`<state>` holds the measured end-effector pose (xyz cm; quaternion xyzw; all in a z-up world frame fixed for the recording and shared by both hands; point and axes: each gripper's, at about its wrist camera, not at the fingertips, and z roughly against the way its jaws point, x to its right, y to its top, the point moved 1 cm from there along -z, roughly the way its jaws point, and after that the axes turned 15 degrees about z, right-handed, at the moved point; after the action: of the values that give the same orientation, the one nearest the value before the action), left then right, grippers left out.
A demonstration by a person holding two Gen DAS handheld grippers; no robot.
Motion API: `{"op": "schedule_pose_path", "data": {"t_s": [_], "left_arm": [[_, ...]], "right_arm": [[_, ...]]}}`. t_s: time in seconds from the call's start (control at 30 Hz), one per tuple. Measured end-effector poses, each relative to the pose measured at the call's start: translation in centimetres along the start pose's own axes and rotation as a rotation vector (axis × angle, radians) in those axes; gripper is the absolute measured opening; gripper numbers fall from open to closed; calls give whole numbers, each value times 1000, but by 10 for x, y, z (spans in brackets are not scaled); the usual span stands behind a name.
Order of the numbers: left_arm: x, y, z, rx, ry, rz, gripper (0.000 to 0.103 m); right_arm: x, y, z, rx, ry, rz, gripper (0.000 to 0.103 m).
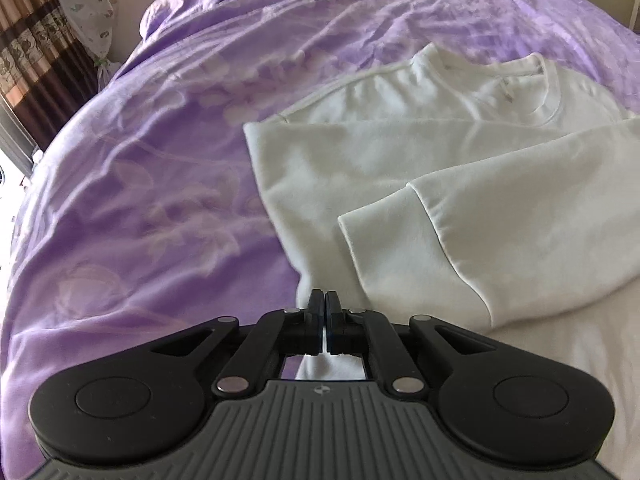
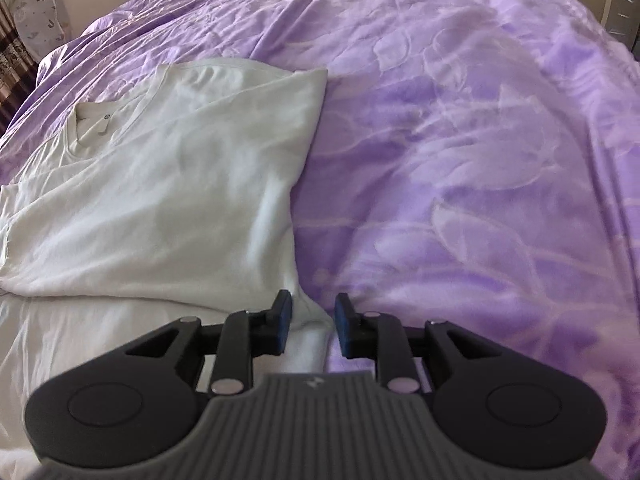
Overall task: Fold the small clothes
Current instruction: 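Grasp the hem with the left gripper and fold it toward the collar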
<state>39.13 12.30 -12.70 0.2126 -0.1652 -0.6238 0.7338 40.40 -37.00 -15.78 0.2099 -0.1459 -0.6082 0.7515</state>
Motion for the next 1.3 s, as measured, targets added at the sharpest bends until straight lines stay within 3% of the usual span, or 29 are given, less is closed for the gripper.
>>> {"op": "schedule_pose_path", "data": {"t_s": [0.27, 0.5, 0.73, 0.83, 0.97, 1.07, 1.3], "left_arm": [[-10, -11, 86, 76, -30, -131, 8], [-4, -58, 178, 128, -119, -391, 17], [-1, -130, 236, 95, -216, -686, 44], [-1, -164, 249, 64, -248, -815, 60], [1, -209, 255, -14, -270, -978, 64], [1, -238, 251, -39, -257, -1088, 78], [2, -277, 222, -15, -156, -1216, 78]], "right_arm": [[-8, -14, 79, 50, 12, 63, 18], [-55, -46, 163, 100, 65, 239, 21], [-106, -99, 217, 88, 93, 453, 27], [-125, -128, 233, 81, 111, 541, 35], [-146, -161, 245, 60, 108, 669, 38], [-151, -176, 249, 53, 128, 710, 43], [-162, -203, 249, 44, 123, 831, 46]]}}
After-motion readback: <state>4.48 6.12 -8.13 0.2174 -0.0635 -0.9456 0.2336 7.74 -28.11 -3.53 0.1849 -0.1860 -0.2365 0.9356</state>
